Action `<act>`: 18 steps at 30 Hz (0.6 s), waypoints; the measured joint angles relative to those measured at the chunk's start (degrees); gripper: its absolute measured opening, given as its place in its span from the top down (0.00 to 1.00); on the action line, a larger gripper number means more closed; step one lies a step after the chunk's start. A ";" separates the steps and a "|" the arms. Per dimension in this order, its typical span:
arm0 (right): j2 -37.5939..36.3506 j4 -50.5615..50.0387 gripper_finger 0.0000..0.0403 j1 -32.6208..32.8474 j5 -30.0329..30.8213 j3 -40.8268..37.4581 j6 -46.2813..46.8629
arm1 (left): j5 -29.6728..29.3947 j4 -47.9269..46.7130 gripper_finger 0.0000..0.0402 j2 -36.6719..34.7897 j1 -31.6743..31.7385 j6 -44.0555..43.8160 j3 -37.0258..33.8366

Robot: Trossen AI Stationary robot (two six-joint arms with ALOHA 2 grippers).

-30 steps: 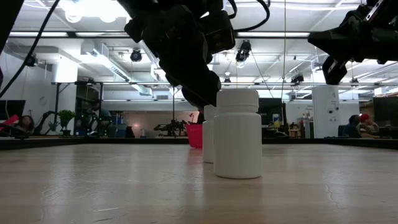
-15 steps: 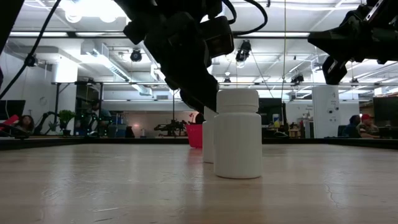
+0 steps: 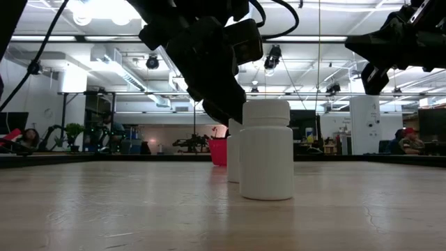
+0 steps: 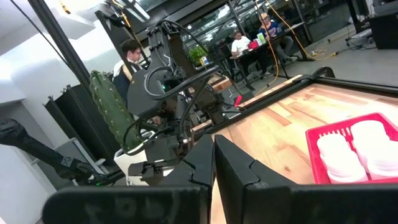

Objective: Pick and place pill bottles into a basket
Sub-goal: Put the white pill bottle into the red bin

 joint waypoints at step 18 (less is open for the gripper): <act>0.00 0.00 0.98 0.00 0.04 0.00 0.00 | 0.00 -0.39 0.46 0.00 0.00 -1.43 -0.02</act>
